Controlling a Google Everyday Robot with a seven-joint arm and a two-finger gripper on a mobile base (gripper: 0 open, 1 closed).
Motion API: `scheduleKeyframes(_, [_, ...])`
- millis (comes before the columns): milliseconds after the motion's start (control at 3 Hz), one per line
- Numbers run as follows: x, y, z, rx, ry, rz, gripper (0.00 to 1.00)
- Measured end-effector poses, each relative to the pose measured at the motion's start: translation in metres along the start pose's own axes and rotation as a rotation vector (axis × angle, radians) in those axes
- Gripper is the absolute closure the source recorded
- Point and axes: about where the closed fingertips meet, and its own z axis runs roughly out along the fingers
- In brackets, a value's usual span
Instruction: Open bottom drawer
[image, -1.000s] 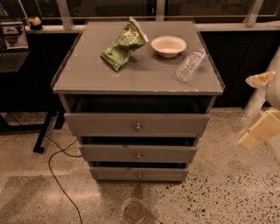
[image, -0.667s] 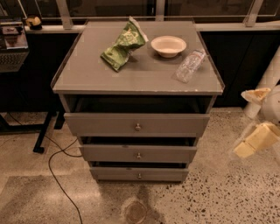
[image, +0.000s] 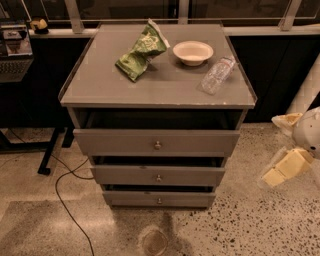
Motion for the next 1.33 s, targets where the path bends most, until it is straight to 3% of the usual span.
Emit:
scheduleKeyframes(333, [-0.012,0.016,-0.009,0.042,-0.009,-0.068,0.0])
scheduleKeyframes(1000, [0.041,0.031,0.048,0.09,-0.059,0.049,0.0])
scheduleKeyframes(1333, [0.069,0.028,0.091,0.052,-0.082,0.128,0.0])
